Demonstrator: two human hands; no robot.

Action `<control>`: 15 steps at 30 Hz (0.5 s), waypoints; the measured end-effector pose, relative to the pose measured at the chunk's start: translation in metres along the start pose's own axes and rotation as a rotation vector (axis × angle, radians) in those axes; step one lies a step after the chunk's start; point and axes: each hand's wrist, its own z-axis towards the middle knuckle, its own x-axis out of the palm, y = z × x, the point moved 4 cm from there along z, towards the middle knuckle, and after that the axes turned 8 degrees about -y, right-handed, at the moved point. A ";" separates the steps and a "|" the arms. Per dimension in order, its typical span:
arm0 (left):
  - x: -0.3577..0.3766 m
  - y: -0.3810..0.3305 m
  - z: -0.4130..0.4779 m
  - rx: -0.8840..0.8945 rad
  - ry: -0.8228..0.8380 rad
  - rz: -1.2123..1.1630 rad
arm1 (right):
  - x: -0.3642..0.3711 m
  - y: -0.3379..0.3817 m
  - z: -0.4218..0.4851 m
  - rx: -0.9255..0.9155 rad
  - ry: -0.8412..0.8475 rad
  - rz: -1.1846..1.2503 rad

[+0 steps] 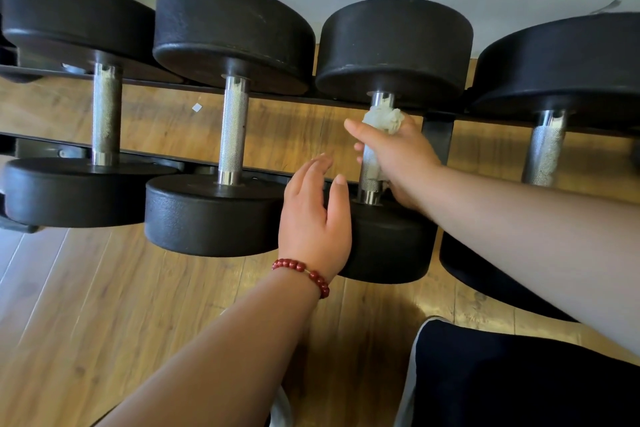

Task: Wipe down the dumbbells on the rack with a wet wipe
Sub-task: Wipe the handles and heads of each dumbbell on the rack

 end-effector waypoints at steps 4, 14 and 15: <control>0.000 0.000 0.000 -0.008 0.002 -0.006 | -0.007 -0.004 -0.008 0.124 0.043 0.162; 0.000 0.001 0.000 -0.013 0.006 0.002 | 0.004 0.000 0.001 0.022 -0.130 0.044; 0.000 0.001 0.000 -0.016 0.008 -0.001 | 0.004 -0.006 -0.001 0.030 -0.111 0.001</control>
